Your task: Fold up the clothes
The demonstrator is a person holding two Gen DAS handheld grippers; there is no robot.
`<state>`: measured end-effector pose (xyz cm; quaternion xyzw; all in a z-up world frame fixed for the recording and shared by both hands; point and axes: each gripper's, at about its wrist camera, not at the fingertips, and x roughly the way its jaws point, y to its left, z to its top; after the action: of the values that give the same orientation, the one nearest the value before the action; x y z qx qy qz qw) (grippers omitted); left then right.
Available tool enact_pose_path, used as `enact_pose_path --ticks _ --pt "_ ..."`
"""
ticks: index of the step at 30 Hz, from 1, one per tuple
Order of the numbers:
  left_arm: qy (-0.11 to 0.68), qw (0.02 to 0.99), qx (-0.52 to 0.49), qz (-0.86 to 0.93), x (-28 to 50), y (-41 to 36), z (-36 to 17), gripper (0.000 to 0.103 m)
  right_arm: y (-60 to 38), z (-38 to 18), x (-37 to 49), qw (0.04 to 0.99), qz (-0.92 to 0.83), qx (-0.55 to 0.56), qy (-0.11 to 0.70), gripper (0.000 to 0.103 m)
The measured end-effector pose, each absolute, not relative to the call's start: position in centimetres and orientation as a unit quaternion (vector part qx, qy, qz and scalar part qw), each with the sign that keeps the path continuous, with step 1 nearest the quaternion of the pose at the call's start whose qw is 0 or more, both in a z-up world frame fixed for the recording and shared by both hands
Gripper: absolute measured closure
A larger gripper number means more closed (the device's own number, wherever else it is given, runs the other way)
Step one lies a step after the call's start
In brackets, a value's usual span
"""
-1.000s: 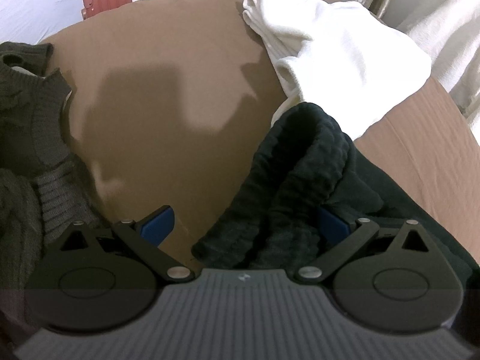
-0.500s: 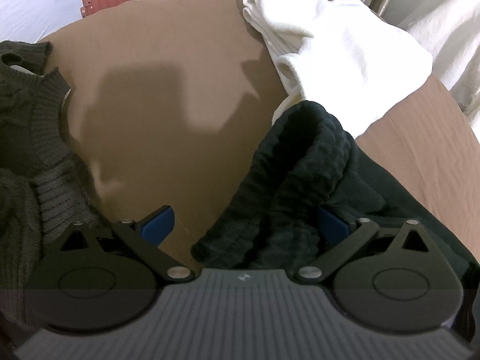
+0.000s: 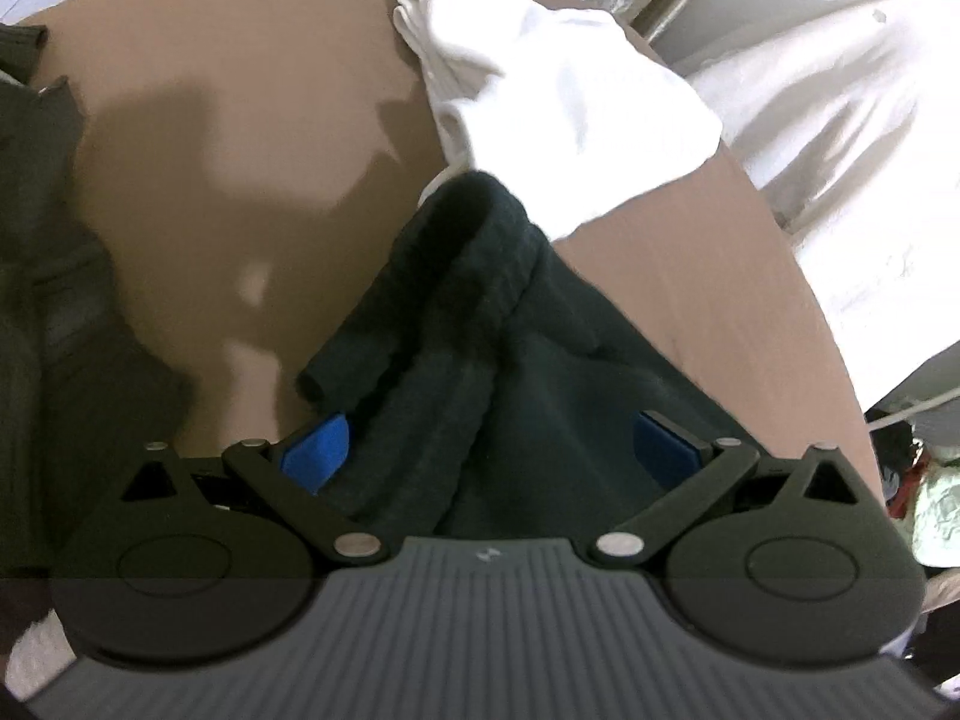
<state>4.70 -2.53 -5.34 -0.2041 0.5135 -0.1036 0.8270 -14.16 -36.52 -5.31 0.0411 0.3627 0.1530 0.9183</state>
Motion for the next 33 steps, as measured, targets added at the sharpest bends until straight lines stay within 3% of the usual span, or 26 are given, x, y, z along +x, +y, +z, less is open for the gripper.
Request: enact_pose_path --ticks 3,6,11,17,18,19,21,23,26,33 --pt "0.508 0.852 -0.114 -0.049 4.9 -3.5 -6.8 0.0 -37.7 -5.2 -14.1 0.923 0.129 0.044 0.359 0.05" --pt "0.532 0.84 -0.107 -0.005 6.4 -3.7 -9.4 0.0 -39.2 -5.8 -13.9 0.919 0.11 0.072 0.371 0.05" --pt "0.592 0.753 -0.286 -0.005 8.5 -0.1 -13.7 0.0 -40.3 -4.8 -13.6 0.928 0.08 0.056 0.36 0.05" --pt "0.581 0.757 -0.298 -0.022 8.6 -0.5 -14.0 0.0 -47.0 -0.7 -15.3 0.947 0.024 0.113 0.298 0.048" --pt "0.57 0.767 -0.292 -0.035 8.5 -0.9 -13.8 0.007 -48.8 -0.4 -15.7 0.947 0.019 0.14 0.288 0.048" --pt "0.558 0.779 -0.281 -0.053 8.4 -1.3 -13.5 0.04 -50.5 0.0 -16.1 0.946 0.015 0.167 0.277 0.048" --pt "0.546 0.792 -0.263 -0.074 8.2 -1.9 -12.6 0.046 -53.9 0.8 -16.9 0.942 0.006 0.22 0.255 0.048" --pt "0.528 0.803 -0.263 -0.089 7.6 -1.8 -11.7 0.061 -56.2 1.1 -18.1 0.939 -0.015 0.252 0.233 0.048" --pt "0.499 0.824 -0.246 -0.107 6.7 -1.9 -9.9 0.072 -58.7 1.6 -20.2 0.934 -0.039 0.284 0.214 0.048" --pt "0.41 0.889 -0.121 -0.167 2.8 -7.4 -1.1 0.075 -63.3 1.6 -22.6 0.909 -0.029 0.386 0.157 0.048"
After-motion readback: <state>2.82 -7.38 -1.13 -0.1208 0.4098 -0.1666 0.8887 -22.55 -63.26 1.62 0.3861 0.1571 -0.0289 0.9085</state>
